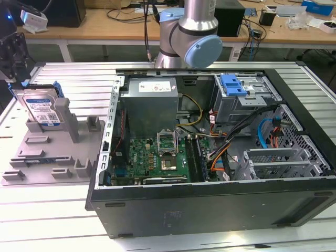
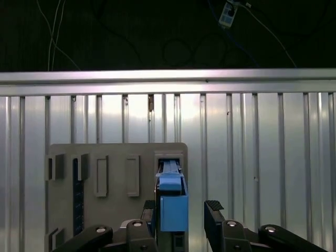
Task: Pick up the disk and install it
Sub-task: 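Pick up the disk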
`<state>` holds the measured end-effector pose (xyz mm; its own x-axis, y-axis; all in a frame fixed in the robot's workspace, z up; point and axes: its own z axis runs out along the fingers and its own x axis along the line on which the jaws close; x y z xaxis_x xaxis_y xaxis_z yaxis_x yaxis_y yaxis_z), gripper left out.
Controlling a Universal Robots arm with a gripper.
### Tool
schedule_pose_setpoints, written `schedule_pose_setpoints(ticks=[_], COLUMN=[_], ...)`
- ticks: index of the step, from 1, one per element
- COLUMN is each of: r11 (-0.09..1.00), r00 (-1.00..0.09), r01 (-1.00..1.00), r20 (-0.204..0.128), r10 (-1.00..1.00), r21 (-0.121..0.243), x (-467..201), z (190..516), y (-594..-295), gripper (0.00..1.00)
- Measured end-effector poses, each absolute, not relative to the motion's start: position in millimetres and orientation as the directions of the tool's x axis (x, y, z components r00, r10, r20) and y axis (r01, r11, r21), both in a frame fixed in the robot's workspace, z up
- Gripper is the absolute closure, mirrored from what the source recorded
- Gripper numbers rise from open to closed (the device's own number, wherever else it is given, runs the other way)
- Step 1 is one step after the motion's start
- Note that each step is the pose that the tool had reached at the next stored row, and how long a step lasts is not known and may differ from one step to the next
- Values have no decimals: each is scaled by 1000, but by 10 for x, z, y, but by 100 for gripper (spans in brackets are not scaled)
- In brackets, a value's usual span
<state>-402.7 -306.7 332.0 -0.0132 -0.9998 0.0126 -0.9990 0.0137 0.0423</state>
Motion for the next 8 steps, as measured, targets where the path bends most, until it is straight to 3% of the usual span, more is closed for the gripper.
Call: schedule_pose_setpoints(ticks=[8], r11=[16], r00=[-15], r01=[-999], r20=[16], r10=[-1000], r21=[45], x=[-4012], z=[3310], y=[-3101], gripper=[51])
